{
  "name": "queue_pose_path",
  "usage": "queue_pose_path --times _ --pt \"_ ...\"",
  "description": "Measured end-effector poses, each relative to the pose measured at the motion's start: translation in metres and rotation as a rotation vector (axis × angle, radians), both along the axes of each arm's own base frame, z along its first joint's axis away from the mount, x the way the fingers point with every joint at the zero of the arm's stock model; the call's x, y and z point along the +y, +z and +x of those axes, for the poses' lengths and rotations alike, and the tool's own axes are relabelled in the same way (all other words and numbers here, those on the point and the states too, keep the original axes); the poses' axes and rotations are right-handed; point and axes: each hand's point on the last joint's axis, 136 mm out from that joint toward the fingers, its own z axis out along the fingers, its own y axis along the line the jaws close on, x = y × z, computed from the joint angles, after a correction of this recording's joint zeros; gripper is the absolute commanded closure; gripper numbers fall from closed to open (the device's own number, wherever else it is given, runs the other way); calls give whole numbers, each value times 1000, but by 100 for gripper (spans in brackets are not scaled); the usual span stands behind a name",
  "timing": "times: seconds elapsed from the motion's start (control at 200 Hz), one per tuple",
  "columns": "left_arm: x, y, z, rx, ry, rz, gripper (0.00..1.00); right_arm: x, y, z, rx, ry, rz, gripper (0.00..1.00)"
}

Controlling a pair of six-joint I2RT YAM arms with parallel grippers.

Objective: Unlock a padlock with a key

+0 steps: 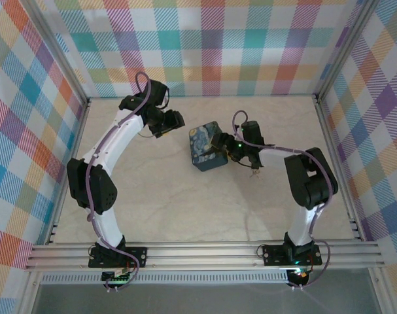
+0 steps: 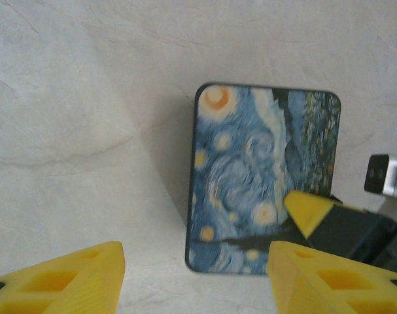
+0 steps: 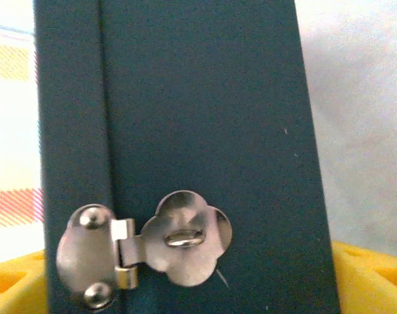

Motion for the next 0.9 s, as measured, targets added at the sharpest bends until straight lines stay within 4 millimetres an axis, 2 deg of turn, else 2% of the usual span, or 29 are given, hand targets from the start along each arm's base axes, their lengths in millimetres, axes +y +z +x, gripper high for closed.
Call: queue_pose_path --times 0.265,0.5,0.555,0.58,0.77,0.9 --pt "1 6 -2 -16 -9 1 40 1 -4 70 -70 -92 44 12" --pt "5 10 -3 -17 -4 9 40 4 -5 111 -104 -113 71 10" --pt "6 10 -2 -17 -2 10 40 6 -6 115 -105 -110 71 7" --pt "6 10 -2 -18 -2 10 40 6 -7 116 -102 -109 67 0" --pt "8 10 -1 -18 1 11 40 5 -11 115 -103 -67 -2 0" --pt "9 11 -2 -19 0 13 40 -2 -12 107 -96 -20 -114 0"
